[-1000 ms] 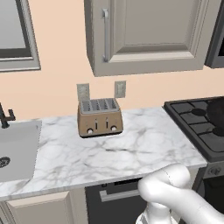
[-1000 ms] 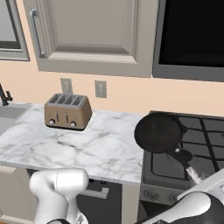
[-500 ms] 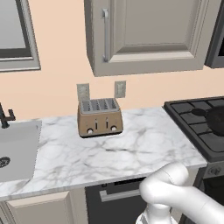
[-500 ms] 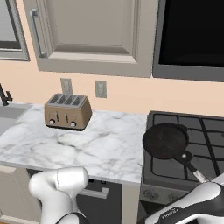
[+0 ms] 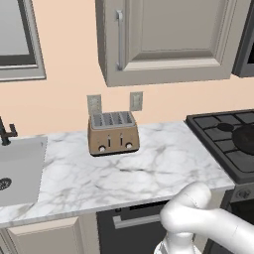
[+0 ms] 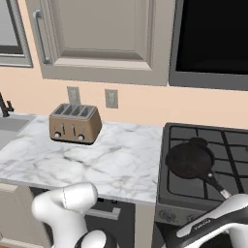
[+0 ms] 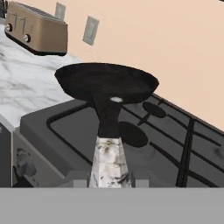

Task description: Pick the pan from the cabinet and place it on the stove. Then turn on the stove burner for the pan.

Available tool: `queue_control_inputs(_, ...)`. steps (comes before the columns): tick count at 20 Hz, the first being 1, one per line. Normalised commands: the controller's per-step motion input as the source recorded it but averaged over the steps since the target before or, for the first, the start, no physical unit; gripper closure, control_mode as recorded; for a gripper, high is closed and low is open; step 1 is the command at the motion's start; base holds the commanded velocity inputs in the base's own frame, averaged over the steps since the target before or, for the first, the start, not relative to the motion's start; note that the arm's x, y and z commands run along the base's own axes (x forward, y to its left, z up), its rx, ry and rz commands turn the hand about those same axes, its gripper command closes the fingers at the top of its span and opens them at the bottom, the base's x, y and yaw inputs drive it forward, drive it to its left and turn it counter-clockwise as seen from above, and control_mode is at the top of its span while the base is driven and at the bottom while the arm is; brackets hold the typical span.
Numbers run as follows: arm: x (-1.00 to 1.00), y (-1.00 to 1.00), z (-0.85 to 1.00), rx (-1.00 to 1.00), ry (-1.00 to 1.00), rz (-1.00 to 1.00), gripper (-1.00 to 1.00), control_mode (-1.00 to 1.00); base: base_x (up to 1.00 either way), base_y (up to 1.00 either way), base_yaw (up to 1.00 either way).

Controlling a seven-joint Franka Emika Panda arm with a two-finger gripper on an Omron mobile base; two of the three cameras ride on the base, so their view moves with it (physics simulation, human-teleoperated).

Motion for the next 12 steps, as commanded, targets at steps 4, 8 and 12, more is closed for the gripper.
queue_control_inputs(4,0.18,-0.24,-0.2,0.05,0.04,0.0,1.0,-1.0,0.0,0.0,0.0)
queue_control_inputs(8,0.1,-0.07,-0.14,0.04,0.02,0.0,1.0,-1.0,0.0,0.0,0.0)
queue_control_inputs(12,0.01,-0.1,-0.13,0.05,0.0,0.0,1.0,-1.0,0.0,0.0,0.0)
